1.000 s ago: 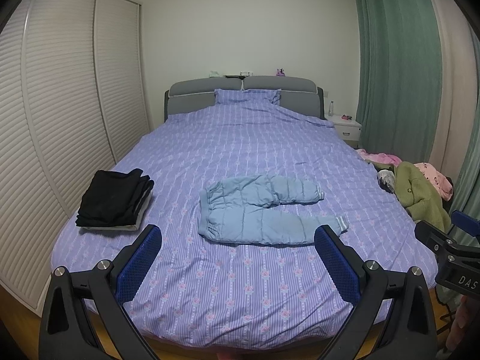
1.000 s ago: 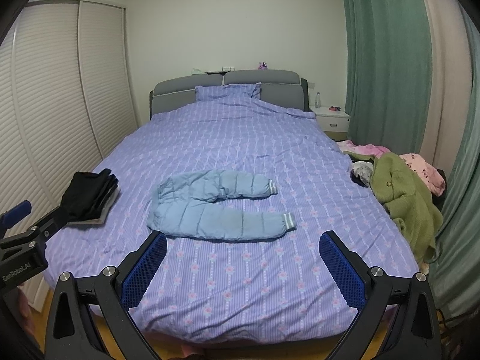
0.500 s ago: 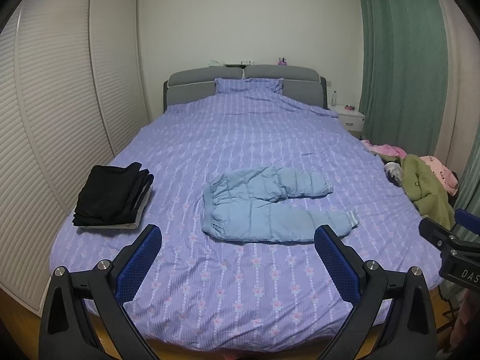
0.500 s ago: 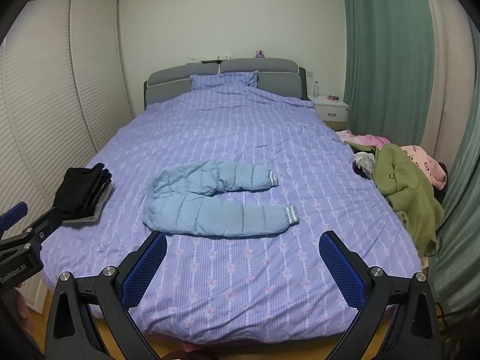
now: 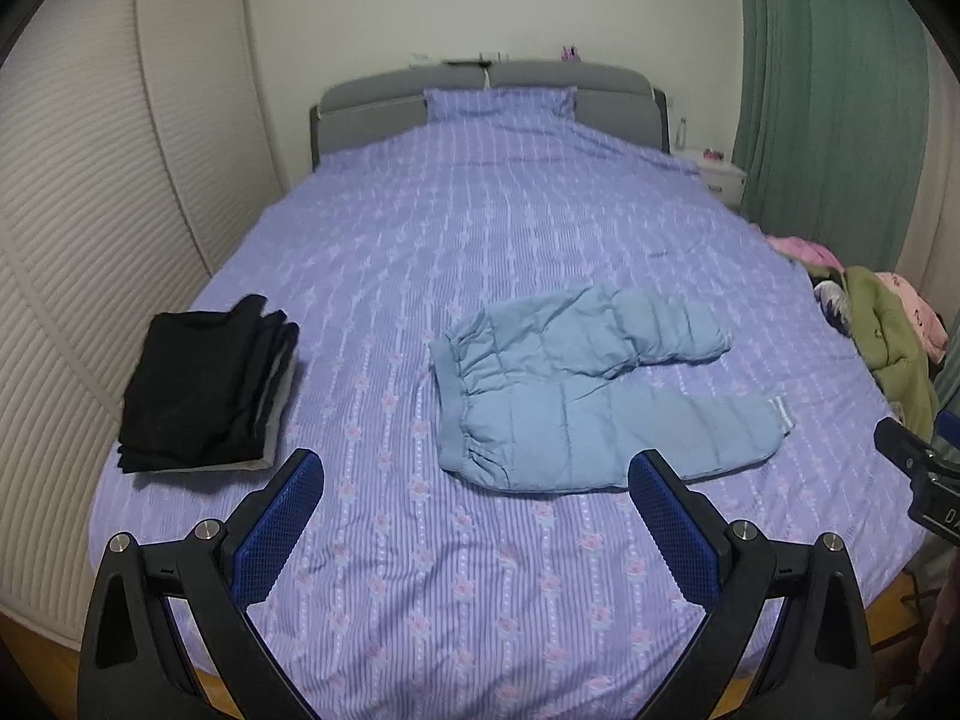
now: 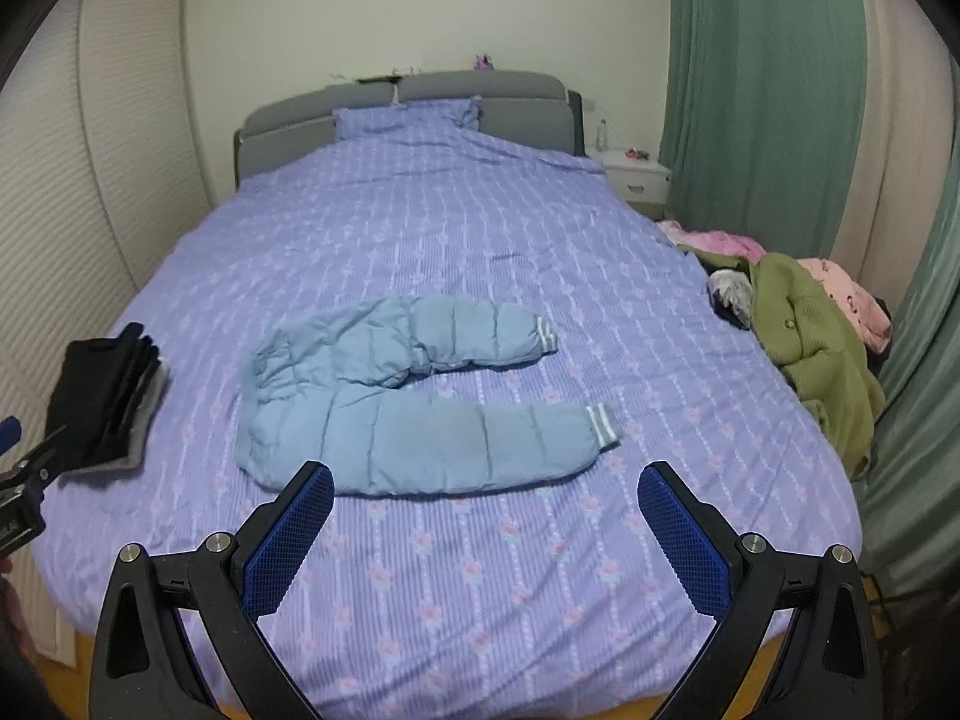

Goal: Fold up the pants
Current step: 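Lower both tools toward the light-blue pants on the bed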

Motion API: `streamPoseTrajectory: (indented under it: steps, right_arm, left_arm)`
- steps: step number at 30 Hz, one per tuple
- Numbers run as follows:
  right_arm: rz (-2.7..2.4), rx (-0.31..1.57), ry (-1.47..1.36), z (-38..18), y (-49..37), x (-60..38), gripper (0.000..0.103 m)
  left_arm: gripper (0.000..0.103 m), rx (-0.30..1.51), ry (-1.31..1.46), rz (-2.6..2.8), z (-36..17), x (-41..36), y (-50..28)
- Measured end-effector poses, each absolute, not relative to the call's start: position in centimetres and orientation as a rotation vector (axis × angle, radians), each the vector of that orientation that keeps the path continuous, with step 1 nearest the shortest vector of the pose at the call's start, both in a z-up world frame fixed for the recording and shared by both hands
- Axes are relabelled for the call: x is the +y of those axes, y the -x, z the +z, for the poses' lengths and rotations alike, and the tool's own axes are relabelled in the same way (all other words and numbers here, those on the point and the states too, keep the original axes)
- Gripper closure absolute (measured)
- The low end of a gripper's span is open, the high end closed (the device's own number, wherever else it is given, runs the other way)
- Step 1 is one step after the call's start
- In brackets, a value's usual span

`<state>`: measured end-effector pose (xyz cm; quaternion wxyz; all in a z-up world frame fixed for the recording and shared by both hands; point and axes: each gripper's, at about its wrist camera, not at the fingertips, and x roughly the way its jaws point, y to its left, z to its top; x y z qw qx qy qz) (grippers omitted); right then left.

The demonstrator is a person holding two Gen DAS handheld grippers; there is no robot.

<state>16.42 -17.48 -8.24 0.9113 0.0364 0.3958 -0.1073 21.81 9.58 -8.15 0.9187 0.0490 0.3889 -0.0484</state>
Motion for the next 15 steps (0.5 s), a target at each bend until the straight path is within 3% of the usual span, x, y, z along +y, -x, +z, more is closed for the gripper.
streamPoseTrajectory:
  steps: [9,15]
  right_arm:
    - [-0.096,0.931,-0.083,-14.0,-22.6,-16.3,0.0]
    - [0.01,1.061,-0.174,-20.3,-27.1,-16.4,0.002]
  left_arm:
    - [0.0,0.889,-0.049,-0.069,-13.4,9.9,-27.2]
    - [0.0,1.041,0.045,-0.096,-19.0,9.6,-31.1]
